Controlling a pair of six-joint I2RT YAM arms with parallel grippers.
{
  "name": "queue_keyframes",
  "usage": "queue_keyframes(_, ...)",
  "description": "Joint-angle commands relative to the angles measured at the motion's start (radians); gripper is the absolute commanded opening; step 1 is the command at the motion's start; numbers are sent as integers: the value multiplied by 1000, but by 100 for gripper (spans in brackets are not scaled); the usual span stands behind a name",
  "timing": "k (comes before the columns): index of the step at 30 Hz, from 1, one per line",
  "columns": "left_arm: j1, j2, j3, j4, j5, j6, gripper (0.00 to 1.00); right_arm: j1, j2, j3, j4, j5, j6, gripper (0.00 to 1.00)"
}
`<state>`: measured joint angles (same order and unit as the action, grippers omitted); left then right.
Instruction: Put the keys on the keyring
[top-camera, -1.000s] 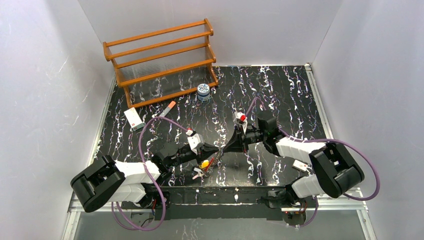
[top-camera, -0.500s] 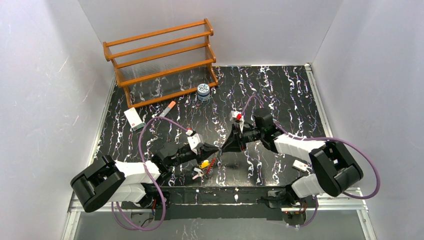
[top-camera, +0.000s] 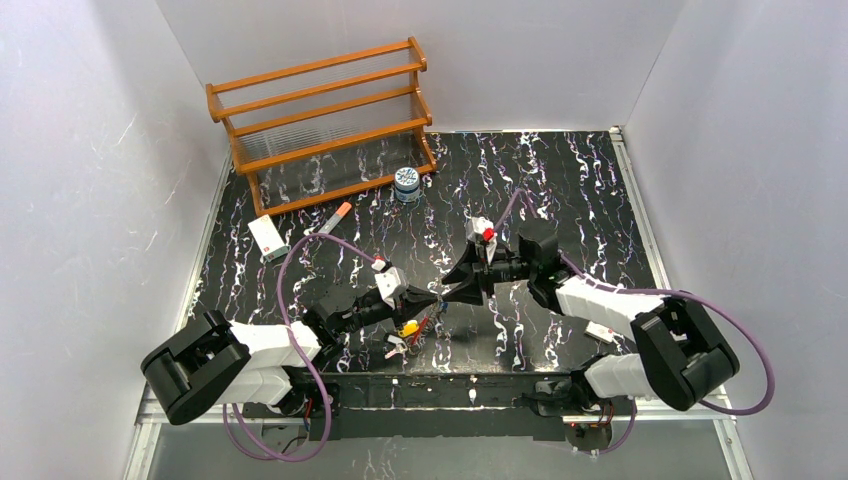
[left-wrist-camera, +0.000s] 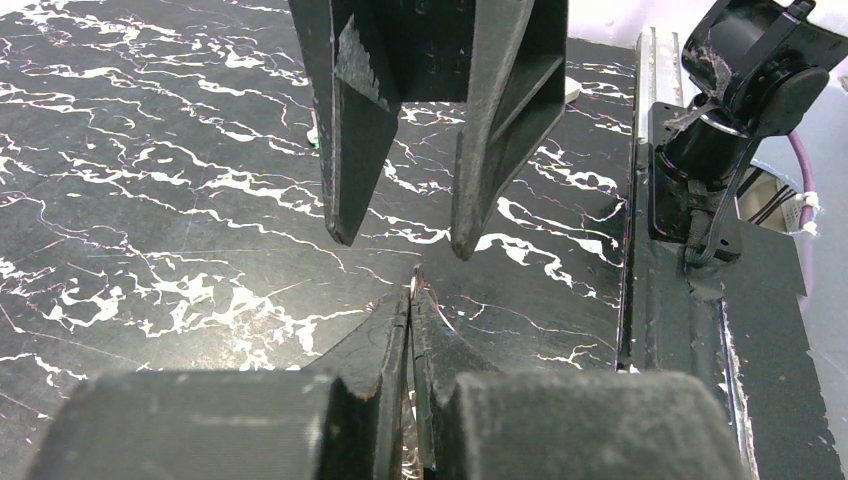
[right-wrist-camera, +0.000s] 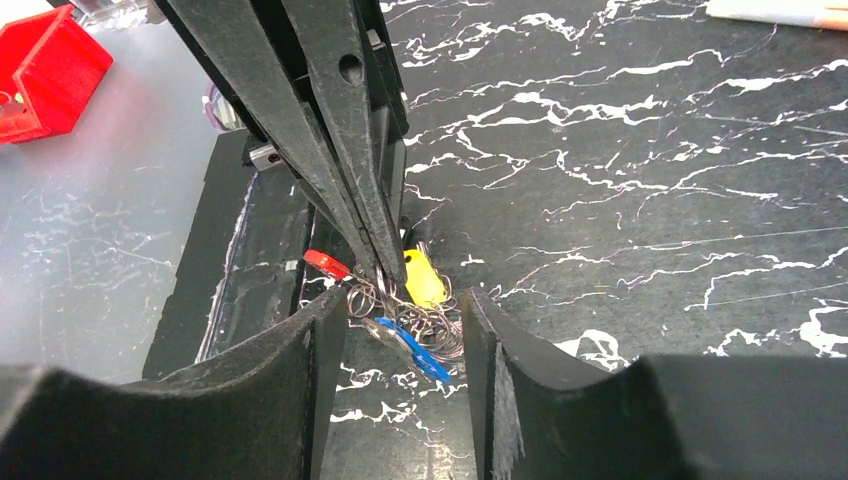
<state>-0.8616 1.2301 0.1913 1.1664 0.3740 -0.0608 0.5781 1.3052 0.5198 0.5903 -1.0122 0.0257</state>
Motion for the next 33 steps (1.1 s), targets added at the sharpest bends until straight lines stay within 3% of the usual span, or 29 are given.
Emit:
queue_keyframes(1, -4, -6, 11, 39, 2, 1, 0, 18, 28, 10, 51, -16, 13, 52)
queue_keyframes(9, -4, -9, 12, 38, 3, 1, 0, 38, 62, 49, -14, -15, -24, 33)
queue_keyframes(14, -4, -6, 13, 38, 1, 3, 0, 39, 71, 63, -27, -30, -24, 3)
queue_keyframes(20, -4, -1, 13, 38, -16, 10, 2, 40, 67, 93, -130, -34, -101, 1)
queue_keyframes(24, -4, -4, 8, 33, -47, 17, 26, 39, 55, 130, -289, -7, -201, 1)
queue_keyframes(27, -4, -8, 10, 19, -59, 31, 37, 39, 56, 161, -416, 33, -269, 1)
queue_keyframes(33, -4, -25, 45, -85, -59, 89, 43, 50, 80, 223, -586, 95, -378, 1)
